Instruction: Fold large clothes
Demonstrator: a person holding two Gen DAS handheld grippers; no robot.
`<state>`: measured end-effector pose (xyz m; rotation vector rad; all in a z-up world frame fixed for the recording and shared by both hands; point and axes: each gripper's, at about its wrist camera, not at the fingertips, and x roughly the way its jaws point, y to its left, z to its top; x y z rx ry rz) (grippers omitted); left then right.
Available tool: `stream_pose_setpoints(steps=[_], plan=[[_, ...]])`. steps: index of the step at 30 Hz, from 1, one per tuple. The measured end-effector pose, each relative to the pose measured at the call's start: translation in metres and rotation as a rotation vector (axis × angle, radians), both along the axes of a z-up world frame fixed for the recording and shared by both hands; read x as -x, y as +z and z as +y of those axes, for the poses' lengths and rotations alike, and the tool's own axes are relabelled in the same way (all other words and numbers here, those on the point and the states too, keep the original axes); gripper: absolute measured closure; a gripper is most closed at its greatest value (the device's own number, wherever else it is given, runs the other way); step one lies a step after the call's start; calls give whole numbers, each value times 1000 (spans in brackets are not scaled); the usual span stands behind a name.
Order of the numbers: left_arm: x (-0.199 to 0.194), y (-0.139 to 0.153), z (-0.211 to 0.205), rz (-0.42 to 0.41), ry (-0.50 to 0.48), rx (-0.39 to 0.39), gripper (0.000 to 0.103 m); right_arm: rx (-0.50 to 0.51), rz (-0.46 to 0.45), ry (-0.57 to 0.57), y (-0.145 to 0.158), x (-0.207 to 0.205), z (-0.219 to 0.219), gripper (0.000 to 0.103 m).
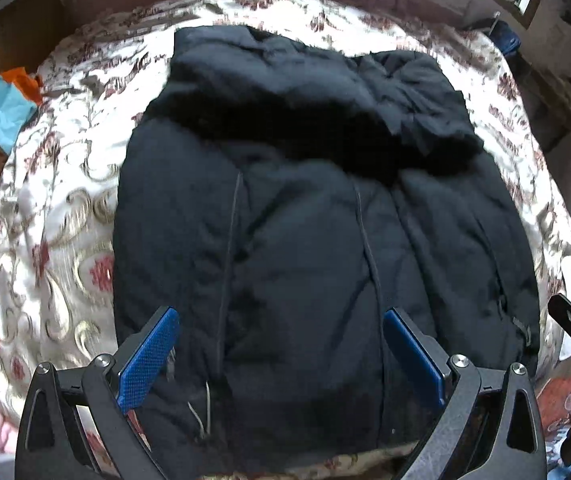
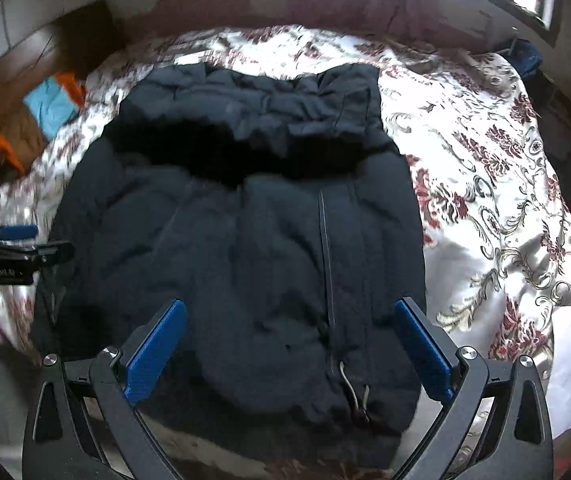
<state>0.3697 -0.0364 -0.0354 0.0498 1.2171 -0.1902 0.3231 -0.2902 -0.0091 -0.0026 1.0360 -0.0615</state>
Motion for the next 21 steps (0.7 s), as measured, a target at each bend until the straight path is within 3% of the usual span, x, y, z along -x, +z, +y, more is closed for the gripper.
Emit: stream_pose_setpoints(steps=[5,12,21], plan=[[28,-8,0,31,-14,-89,1,69,57,87,-11,20,6,2],[79,-22,16,76,-63,-195,1,220,114,308,-32,52,29,2],[135,-45,5,-23,-259,-343,1,431,119,534,-68,83,61,2]])
